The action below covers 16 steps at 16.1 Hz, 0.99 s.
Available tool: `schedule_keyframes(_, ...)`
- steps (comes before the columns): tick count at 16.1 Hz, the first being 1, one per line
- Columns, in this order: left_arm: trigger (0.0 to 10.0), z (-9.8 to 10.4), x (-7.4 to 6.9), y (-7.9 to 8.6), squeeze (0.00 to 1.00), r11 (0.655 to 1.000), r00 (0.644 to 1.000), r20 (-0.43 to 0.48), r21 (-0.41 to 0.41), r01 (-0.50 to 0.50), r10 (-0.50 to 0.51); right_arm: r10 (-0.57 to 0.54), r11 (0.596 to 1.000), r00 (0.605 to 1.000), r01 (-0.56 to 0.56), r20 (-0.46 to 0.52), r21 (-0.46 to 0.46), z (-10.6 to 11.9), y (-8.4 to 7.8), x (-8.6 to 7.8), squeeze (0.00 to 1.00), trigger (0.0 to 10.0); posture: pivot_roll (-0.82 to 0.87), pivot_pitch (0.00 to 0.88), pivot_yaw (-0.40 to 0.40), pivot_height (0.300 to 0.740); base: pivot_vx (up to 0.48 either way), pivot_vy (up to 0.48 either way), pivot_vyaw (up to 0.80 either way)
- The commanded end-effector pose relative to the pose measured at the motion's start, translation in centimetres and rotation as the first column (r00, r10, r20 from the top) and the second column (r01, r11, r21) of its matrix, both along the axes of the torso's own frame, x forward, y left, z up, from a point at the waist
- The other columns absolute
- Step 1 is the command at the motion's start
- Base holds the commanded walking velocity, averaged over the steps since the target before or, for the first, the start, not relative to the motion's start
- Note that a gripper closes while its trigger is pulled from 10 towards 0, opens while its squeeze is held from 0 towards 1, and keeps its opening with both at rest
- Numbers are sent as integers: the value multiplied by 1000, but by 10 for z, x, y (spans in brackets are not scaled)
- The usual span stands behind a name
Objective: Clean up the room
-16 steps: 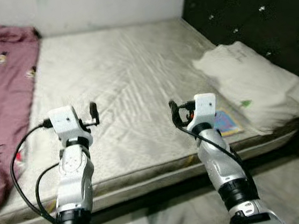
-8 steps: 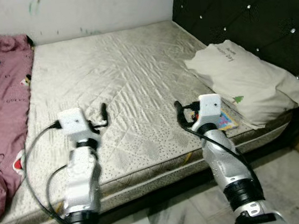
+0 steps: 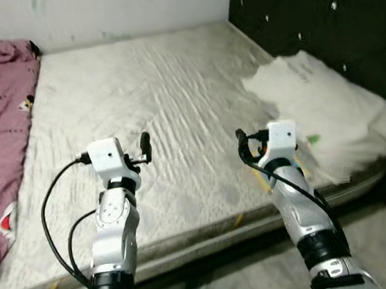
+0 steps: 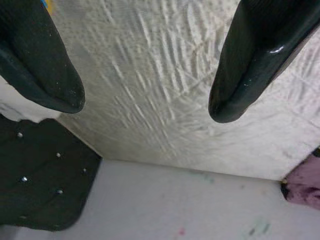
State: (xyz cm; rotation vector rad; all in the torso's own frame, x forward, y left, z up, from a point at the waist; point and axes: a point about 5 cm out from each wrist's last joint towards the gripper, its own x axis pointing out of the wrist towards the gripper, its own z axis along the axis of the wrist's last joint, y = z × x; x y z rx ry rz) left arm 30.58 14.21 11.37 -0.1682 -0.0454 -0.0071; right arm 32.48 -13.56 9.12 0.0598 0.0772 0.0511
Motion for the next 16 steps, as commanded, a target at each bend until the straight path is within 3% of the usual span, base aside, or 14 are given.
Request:
schedule_keyframes(1,10000,0,0,9,0,1000,1000,-4,5,-29,29,27,1000,1000,-27,14,7,4,11,2,0,10000,62,0,-31,740,0,0,0)
schedule_keyframes(6,10000,-1,1,9,0,999,999,-18,-2,-51,51,30,1000,999,-30,12,4,4,11,1,0,10000,63,0,-31,740,0,0,0)
schedule_keyframes(14,10000,0,2,8,0,998,999,-13,-34,-47,47,36,999,999,-36,9,-1,4,12,2,0,10000,60,0,-30,740,0,480,0)
schedule_keyframes(16,10000,0,2,8,0,998,998,-16,-32,-53,52,39,999,999,-39,10,-19,4,13,2,0,10000,59,0,-31,740,0,480,800)
